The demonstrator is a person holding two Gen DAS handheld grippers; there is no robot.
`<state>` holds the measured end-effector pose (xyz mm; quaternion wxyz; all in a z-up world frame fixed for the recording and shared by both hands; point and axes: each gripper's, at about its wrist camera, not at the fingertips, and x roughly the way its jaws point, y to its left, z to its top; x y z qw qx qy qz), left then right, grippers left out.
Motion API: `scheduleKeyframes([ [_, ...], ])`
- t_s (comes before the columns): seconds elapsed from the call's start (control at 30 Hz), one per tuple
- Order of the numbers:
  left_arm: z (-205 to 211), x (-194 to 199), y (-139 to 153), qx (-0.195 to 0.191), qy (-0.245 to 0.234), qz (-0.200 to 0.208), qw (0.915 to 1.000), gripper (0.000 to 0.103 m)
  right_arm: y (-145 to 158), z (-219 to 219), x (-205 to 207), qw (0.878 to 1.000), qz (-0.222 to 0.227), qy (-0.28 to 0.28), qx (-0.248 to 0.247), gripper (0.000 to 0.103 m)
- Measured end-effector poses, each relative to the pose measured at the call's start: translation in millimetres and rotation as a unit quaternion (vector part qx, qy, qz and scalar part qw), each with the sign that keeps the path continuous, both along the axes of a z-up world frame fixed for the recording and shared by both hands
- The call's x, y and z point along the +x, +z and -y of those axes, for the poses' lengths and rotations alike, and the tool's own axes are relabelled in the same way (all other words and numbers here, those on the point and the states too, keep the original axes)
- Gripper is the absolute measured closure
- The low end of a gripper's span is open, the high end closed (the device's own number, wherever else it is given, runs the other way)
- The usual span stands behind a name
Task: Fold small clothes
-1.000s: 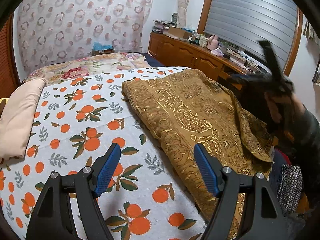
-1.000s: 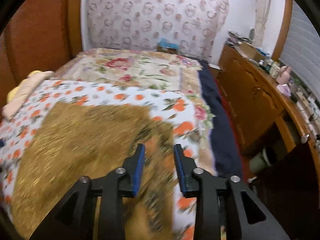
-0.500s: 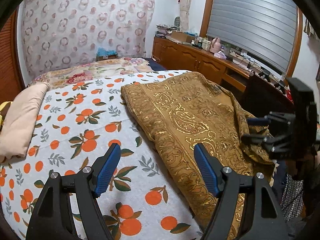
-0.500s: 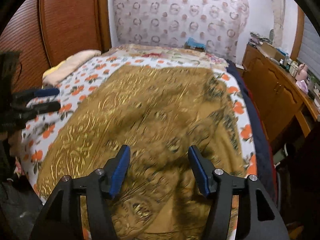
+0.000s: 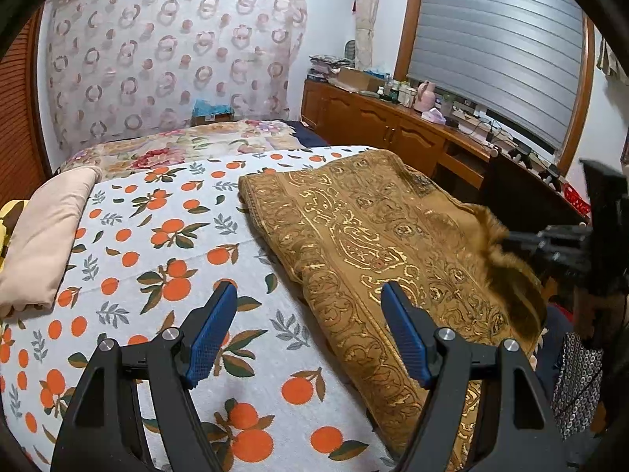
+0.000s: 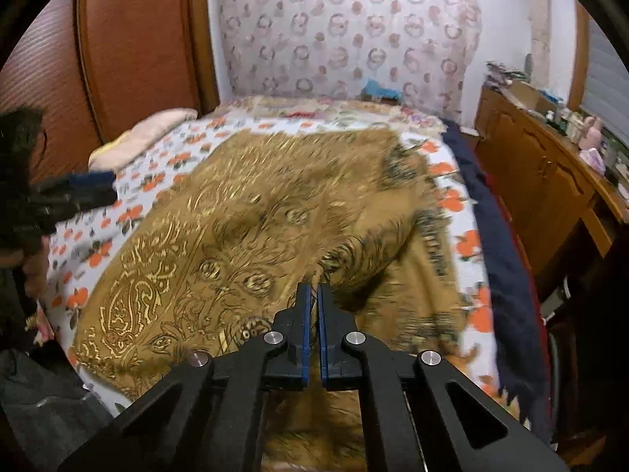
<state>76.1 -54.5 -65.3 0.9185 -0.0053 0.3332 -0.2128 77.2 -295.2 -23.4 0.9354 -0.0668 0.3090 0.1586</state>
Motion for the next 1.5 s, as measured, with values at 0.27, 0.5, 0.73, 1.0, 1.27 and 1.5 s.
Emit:
scheduleKeyframes([
  [0.27,15.9,-6.0,-8.7,0.006,-0.026,-0.017,0.9995,0.027,-2.5,42.3,-14.8,0.998,-0.023,-0.059,-0.014,0.101],
  [0.5,29.7,-9.2,-22.8,0.024,-0.042,-0.04,0.998,0.027,-3.9,40.3,-16.8,0.995,-0.009,-0.096,-0.008,0.052],
  [0.73,34.8,-16.3,-35.7,0.026,-0.05,-0.062,0.9965,0.027,-8.0,32.7,-14.4,0.996,-0.006,-0.086,0.005,0.041],
  [1.0,40.7,-22.2,-45.2,0.025,-0.061,-0.077,0.9948,0.027,-26.0,38.3,-10.1,0.996,-0.029,-0.083,-0.028,0.036],
  [1.27,37.7,-34.7,-47.3,0.021,-0.065,-0.084,0.9942,0.027,-39.0,63.3,-8.1,0.995,-0.06,-0.078,0.025,0.036],
  [1.5,37.0,-47.2,-46.6,0.006,-0.097,-0.093,0.991,0.055,-54.0,65.3,-10.0,0.996,-0.07,-0.046,0.024,0.037],
])
